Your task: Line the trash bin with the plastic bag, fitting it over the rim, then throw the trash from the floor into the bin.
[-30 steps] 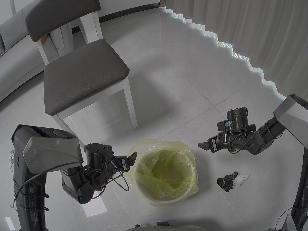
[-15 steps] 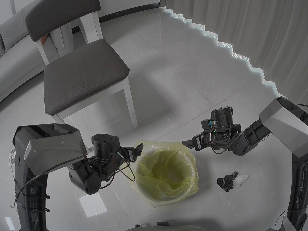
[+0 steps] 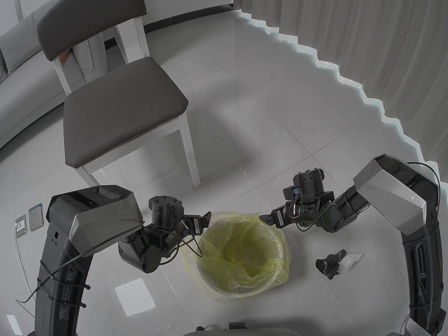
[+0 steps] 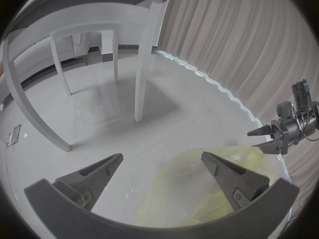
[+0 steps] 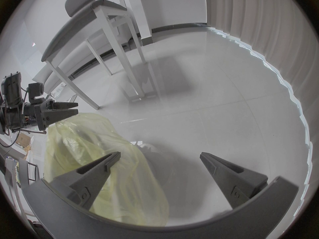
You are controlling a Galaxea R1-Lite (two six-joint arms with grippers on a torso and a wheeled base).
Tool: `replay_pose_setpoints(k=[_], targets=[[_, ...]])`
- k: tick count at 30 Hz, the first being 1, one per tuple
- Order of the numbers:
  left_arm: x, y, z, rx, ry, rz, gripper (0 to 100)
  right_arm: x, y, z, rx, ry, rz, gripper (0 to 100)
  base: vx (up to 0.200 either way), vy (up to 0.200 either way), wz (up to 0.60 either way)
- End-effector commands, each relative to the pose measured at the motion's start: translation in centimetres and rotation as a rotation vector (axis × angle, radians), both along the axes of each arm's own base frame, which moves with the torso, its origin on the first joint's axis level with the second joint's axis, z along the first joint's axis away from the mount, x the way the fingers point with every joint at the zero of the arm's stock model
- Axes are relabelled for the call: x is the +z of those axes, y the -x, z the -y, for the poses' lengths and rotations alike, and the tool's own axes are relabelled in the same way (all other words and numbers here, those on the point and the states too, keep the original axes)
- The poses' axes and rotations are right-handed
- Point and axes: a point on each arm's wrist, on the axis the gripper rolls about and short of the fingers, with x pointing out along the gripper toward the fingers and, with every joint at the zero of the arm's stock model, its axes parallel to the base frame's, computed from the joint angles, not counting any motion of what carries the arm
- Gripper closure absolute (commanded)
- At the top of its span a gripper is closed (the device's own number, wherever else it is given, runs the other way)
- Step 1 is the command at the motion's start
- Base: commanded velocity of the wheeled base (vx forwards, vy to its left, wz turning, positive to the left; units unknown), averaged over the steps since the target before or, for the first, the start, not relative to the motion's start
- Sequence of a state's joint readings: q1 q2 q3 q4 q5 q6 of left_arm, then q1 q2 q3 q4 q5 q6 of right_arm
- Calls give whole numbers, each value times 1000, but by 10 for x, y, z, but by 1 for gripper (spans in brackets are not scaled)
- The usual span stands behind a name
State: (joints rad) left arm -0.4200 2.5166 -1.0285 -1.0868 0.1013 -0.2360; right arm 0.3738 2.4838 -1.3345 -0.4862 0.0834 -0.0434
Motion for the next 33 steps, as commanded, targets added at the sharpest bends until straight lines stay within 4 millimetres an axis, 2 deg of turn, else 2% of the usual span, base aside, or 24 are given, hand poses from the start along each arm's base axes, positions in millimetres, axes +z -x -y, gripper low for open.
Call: replay_pose_setpoints(k=[1,7,16,17,21,24,25,26,28,29,33], targets=[[-22,-15,-7,26,-18,-25,0,-25,-4,0,-1,15,-38,0,0,0,0],[-33,-28,-6,27,-24,-51,0,-36,-7,2,-8,24,-57,0,0,0,0],[-35,-30,-5,29,-18,-48,0,-34,-13,18,-43,25,-58,0,0,0,0],[-20,-36,-16,62,6,-14,0,-20,-15,36,-79,23,-42,0,0,0,0],[13,-42,-32,105,53,35,0,-14,-7,62,-124,56,-79,0,0,0,0],[36,-44,-42,129,81,72,0,-25,4,84,-157,109,-131,0,0,0,0],[37,-44,-43,131,82,74,0,-25,4,85,-160,112,-133,0,0,0,0],[49,-41,-49,136,89,88,0,-34,14,99,-169,143,-172,0,0,0,0],[53,-39,-52,133,91,87,0,-37,19,103,-171,154,-192,0,0,0,0],[59,-34,-57,127,92,80,0,-43,31,111,-172,173,-235,0,0,0,0],[65,-20,-62,128,90,69,0,-55,51,119,-170,199,-277,0,0,0,0]])
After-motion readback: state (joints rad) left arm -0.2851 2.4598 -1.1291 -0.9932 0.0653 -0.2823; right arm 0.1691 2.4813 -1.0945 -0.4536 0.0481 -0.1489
